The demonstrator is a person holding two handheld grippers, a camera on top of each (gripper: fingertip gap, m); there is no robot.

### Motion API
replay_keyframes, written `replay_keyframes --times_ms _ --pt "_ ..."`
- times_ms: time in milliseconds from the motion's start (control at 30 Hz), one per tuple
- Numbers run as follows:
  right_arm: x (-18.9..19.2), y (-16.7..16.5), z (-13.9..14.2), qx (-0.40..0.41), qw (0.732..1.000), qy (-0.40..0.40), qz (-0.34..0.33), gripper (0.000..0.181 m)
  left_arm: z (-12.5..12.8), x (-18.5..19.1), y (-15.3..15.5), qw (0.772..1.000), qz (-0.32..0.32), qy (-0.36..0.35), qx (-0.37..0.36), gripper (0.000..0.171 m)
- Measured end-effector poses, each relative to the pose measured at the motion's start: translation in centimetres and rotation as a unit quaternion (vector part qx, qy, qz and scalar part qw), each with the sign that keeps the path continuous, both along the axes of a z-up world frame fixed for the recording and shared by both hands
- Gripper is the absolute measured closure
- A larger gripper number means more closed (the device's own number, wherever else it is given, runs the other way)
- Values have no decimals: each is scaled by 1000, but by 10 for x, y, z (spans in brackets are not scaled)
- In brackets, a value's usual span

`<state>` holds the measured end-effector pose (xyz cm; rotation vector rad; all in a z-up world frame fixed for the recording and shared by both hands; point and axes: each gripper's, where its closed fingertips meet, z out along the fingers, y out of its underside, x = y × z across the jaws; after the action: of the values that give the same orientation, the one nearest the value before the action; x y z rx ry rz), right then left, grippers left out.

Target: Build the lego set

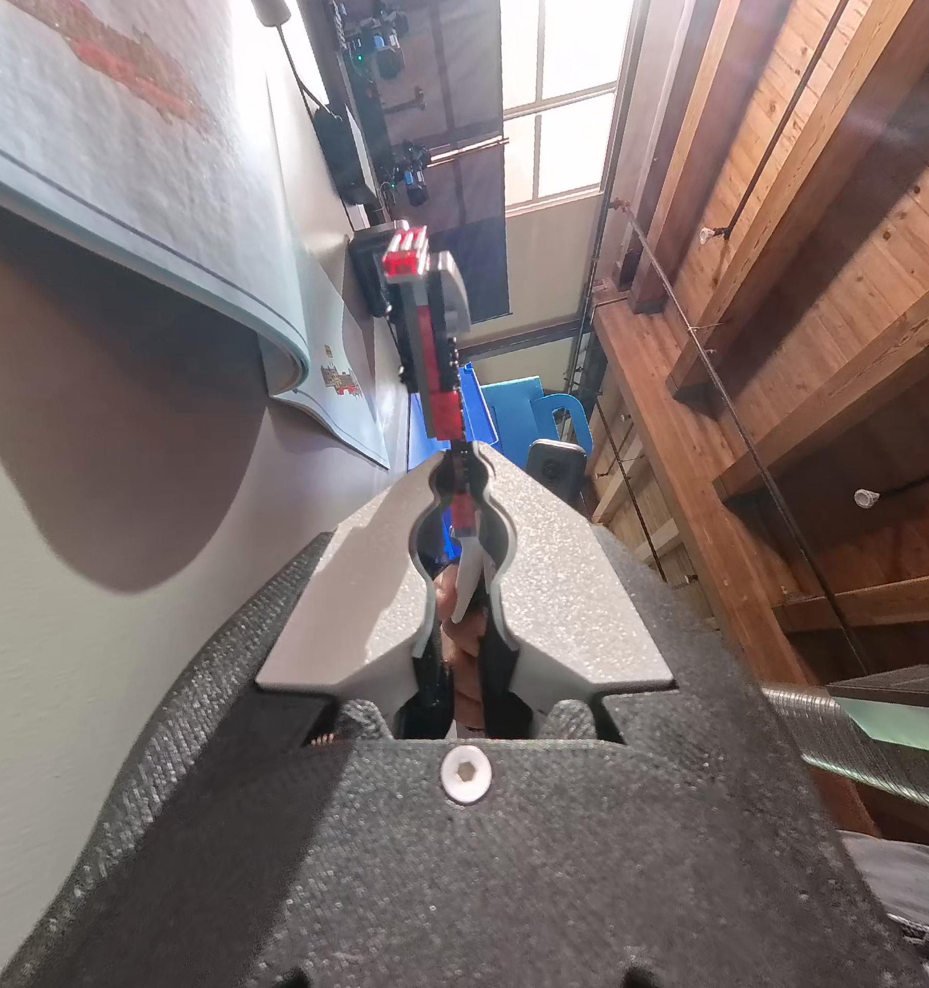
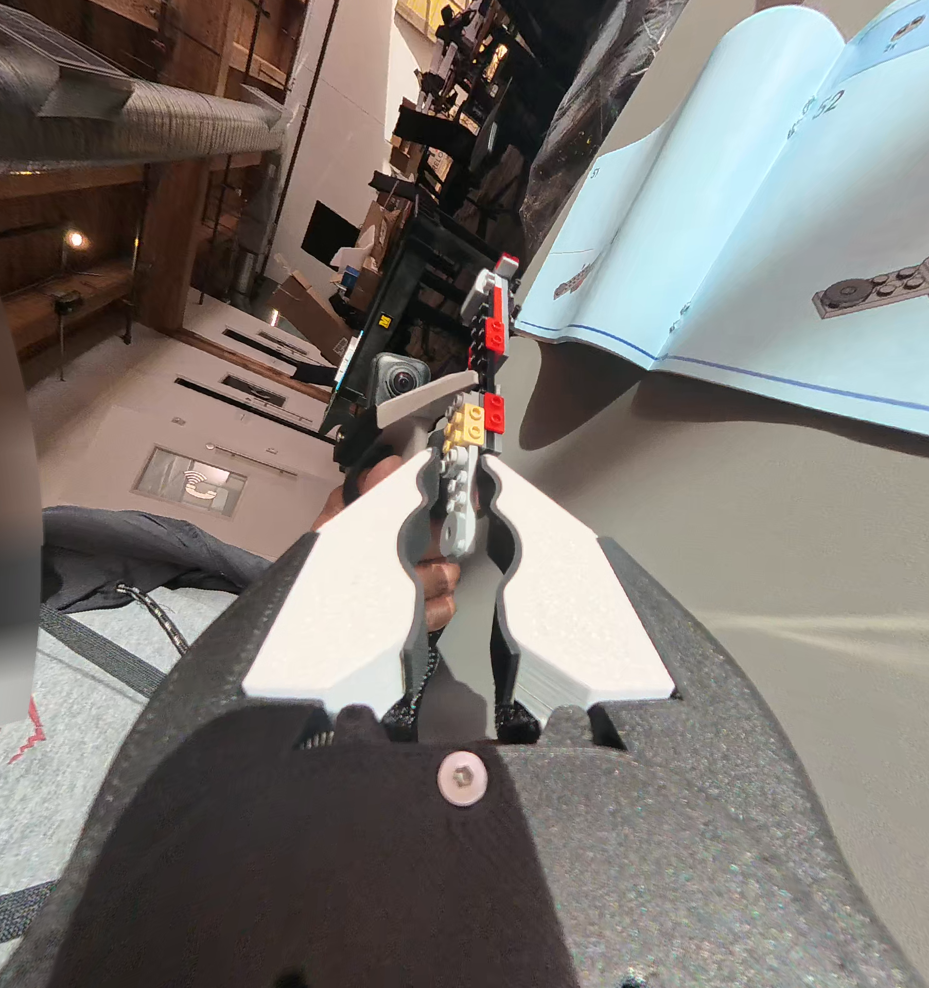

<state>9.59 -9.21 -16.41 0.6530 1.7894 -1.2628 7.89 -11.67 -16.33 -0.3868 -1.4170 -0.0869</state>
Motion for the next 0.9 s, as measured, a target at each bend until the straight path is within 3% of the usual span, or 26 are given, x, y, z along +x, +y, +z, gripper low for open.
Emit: replay_keyframes --times_ms 900 --pt "1 3 7 -24 996 85 -24 171 13 3 4 999 11 35 -23 166"
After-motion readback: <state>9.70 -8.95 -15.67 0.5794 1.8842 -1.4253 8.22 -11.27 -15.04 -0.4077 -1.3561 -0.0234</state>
